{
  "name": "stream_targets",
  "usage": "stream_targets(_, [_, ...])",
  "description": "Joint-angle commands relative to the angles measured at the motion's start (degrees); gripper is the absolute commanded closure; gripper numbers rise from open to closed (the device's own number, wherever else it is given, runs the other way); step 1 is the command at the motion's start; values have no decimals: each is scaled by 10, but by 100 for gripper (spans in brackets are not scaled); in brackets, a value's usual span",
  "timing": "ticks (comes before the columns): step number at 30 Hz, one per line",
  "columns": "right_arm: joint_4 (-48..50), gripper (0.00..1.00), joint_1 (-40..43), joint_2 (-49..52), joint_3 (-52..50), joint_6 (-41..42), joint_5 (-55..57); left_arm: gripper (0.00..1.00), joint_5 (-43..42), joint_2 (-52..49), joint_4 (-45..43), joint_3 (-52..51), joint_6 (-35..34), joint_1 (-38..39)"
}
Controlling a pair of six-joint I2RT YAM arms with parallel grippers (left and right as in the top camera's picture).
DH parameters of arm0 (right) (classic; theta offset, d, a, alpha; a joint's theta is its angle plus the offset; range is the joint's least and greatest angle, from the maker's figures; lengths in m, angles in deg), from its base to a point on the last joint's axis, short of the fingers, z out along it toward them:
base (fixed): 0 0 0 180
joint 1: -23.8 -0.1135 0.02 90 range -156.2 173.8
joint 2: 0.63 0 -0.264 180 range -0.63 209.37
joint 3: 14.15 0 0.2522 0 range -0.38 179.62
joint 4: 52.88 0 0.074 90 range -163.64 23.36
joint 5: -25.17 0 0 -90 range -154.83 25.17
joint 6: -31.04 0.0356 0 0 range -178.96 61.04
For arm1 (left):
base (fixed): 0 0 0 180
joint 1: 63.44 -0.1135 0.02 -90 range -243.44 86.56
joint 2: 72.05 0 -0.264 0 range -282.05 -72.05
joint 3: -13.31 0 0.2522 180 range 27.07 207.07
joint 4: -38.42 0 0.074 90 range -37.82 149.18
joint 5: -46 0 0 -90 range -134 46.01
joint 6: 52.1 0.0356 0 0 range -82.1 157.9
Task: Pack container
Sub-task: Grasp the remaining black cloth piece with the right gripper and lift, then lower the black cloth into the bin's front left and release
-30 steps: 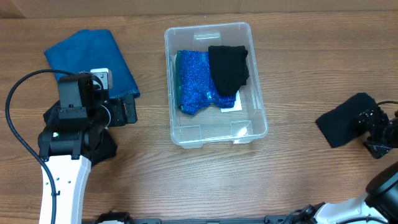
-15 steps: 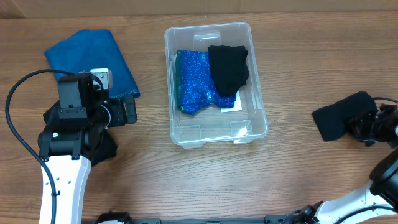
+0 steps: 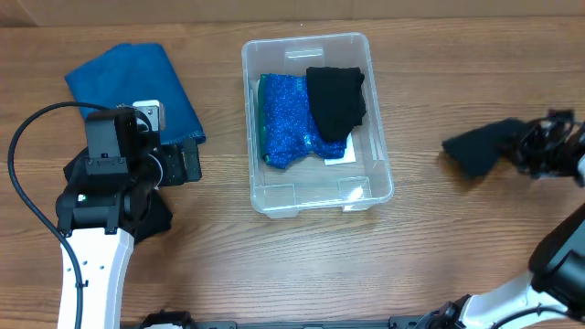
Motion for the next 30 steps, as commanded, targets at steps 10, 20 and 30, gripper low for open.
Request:
stream_targets(10, [-177,96,-324,-145,162,-185,-14,0,7,0,-3,12,13,-5])
stream_targets(20, [-180,96,-591,-90,161,-193,123,0,7,0,-2,12,13,-5])
stream_targets(30, [-170,96,-627,31,149,-181,15,0,7,0,-2,12,13,-5])
